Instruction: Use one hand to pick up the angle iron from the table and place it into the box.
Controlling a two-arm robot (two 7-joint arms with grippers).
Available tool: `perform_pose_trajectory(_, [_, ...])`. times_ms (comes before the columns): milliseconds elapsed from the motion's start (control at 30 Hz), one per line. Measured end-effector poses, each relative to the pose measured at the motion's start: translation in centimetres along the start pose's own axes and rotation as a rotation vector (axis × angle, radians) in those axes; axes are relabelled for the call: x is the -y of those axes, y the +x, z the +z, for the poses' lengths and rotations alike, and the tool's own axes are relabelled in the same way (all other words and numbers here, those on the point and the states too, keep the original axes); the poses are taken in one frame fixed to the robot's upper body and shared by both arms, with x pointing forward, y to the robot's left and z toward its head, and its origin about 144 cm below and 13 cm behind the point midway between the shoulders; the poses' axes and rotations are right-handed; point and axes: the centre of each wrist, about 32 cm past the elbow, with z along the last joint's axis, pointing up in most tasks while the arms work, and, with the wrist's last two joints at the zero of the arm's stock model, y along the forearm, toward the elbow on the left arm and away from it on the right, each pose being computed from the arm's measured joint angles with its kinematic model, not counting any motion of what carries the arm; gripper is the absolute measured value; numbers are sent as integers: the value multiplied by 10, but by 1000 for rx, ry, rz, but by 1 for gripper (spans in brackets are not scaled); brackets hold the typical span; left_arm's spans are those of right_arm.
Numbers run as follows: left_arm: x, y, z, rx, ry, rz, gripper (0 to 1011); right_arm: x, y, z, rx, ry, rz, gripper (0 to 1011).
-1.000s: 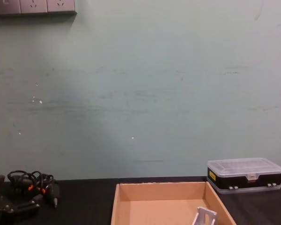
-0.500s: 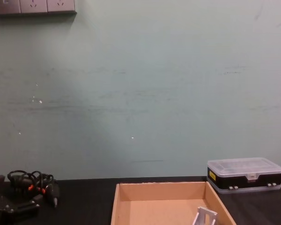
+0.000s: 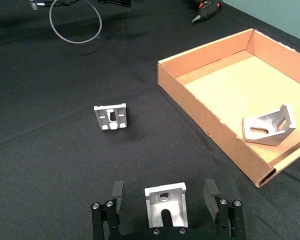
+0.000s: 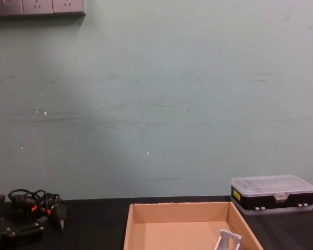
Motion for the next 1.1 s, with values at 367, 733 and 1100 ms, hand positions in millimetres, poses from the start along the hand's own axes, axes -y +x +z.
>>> perform_pose_trajectory(367, [0, 0, 0, 0, 0, 0, 1000, -3, 0, -1, 0, 3, 7, 786])
perform_pose_trajectory(733, [0, 0, 0, 0, 0, 0, 1000, -3, 0, -2, -3, 7, 10, 456])
perform_pose_trajectory(1100, [0, 0, 0, 0, 0, 0, 1000, 1, -1, 2, -4, 22, 7, 450])
